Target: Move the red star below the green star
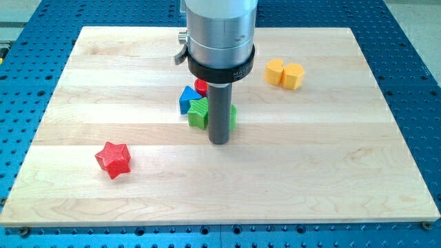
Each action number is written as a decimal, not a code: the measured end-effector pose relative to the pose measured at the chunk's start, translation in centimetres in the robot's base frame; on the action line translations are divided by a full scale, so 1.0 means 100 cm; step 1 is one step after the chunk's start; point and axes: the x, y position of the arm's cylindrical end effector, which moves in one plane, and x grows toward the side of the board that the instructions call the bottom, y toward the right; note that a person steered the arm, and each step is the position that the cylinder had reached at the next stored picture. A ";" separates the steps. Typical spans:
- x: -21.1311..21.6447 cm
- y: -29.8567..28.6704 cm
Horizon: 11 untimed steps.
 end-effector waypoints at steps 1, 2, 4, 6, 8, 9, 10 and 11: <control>0.026 -0.024; 0.078 -0.139; 0.058 -0.198; 0.039 -0.058; 0.022 -0.186; -0.009 -0.152; -0.012 -0.105; 0.008 -0.048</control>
